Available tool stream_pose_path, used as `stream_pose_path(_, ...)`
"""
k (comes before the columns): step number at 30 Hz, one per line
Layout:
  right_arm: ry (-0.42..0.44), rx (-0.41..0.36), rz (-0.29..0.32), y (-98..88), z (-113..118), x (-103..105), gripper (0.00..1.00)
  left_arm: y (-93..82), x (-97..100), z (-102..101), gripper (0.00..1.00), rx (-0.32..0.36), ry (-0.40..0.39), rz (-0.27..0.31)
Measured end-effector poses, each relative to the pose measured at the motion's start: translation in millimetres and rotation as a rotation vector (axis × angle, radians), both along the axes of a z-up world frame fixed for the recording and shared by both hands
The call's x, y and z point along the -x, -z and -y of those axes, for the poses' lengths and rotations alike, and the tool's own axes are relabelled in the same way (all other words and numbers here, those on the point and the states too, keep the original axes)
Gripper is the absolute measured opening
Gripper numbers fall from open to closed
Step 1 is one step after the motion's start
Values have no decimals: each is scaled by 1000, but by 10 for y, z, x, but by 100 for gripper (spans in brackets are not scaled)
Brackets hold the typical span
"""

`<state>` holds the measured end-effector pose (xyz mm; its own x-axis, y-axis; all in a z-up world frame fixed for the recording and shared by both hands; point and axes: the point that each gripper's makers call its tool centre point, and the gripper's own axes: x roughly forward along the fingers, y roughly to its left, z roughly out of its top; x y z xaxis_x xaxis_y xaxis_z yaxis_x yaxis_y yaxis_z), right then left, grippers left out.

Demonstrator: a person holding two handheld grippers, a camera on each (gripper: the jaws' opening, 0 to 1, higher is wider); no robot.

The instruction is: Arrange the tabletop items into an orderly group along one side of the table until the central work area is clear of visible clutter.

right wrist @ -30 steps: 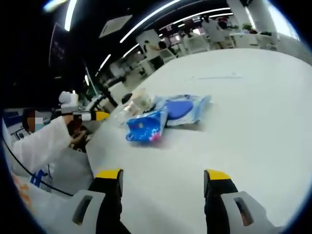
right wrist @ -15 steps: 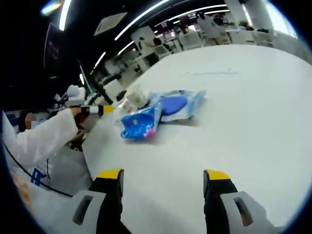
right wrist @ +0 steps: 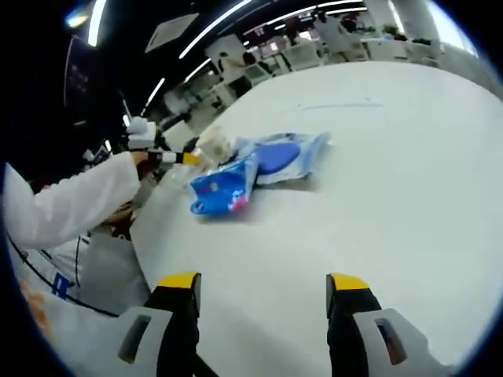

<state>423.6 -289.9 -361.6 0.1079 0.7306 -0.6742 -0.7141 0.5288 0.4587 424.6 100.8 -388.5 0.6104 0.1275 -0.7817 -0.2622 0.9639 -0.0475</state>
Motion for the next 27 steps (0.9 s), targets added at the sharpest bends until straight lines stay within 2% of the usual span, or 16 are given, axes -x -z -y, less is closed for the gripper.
stream_pose_path(2,8,1,0,16,10,-10,64,51,-75,-16,52,10,0,-3)
stream_pose_path(3,13,3,-2,-5,26,-12,64,96,-63,-17,52,16,-4,-5)
stream_pose_path(5,20,7,-3,-12,44,-18,64,71,-62,1,52,16,-7,-14)
stream_pose_path(7,31,12,-8,-10,65,-26,64,180,-71,-13,51,18,-13,-28)
stream_pose_path(11,44,17,-15,-16,85,-43,64,231,-77,-90,49,22,-35,-29)
stream_pose_path(16,38,17,-23,79,30,-62,64,250,-107,-56,46,28,-29,-24)
stream_pose_path(21,27,13,-26,93,-6,-54,64,197,-114,-43,42,44,-43,0)
stream_pose_path(27,25,5,-22,58,-28,-66,63,154,-78,-38,39,34,-54,1)
